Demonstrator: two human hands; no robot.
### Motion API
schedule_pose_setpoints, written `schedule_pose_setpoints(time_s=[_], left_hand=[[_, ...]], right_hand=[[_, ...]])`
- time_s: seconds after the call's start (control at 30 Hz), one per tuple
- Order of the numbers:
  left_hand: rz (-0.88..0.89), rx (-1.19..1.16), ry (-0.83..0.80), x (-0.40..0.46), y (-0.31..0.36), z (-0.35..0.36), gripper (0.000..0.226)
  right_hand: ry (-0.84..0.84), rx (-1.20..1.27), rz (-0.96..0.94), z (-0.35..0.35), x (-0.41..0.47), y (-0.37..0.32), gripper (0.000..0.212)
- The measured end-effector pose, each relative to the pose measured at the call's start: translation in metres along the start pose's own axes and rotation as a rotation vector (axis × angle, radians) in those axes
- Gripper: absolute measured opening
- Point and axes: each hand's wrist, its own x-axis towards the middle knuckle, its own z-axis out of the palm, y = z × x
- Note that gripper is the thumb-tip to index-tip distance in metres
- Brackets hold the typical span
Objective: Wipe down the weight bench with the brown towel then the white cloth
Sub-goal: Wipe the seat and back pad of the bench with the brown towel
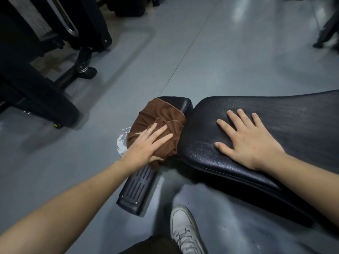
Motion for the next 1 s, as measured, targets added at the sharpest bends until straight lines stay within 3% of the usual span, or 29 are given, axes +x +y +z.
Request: schedule_pose_setpoints(time_s=[0.1, 0.2, 0.27, 0.4, 0.6, 0.73, 0.83, 0.93, 1.0], left_hand=[[0.075, -0.013, -0.064, -0.004, -0.027, -0.006, 0.098], [0.033, -0.027, -0.097, -0.012, -0.047, -0.009, 0.093], [-0.085, -0.139, -0.124, -0.02, -0.06, -0.005, 0.092], [-0.425, -0.582, -0.157, -0.031, -0.073, 0.002, 0.095], [-0.751, -1.014, -0.053, -0.028, -0.047, 0.002, 0.072], [-0.943, -1.268, 0.034, -0.014, -0.058, 0.01, 0.085], [-1.019, -1.329, 0.034, 0.002, -0.071, 0.014, 0.092], [-1.011, -1.328, 0.045, 0.029, -0.065, 0.006, 0.053], [-1.046, -1.319, 0.084, 0.037, -0.067, -0.004, 0.038]], right_hand=[[-0.002, 0.008, 0.003, 0.0, 0.0, 0.0, 0.091], [0.004, 0.01, 0.0, 0.001, 0.001, 0.0, 0.089], [0.009, 0.02, -0.006, 0.001, 0.001, 0.0, 0.089], [0.01, 0.03, -0.006, 0.001, 0.001, 0.0, 0.089], [0.001, 0.028, -0.004, -0.001, 0.0, 0.0, 0.089], [-0.003, 0.024, -0.006, -0.002, -0.001, -0.001, 0.089], [-0.005, 0.024, -0.012, -0.003, -0.002, 0.0, 0.09], [-0.01, 0.029, 0.002, -0.001, 0.0, 0.003, 0.091], [0.003, 0.036, -0.021, -0.003, -0.001, -0.003, 0.091]])
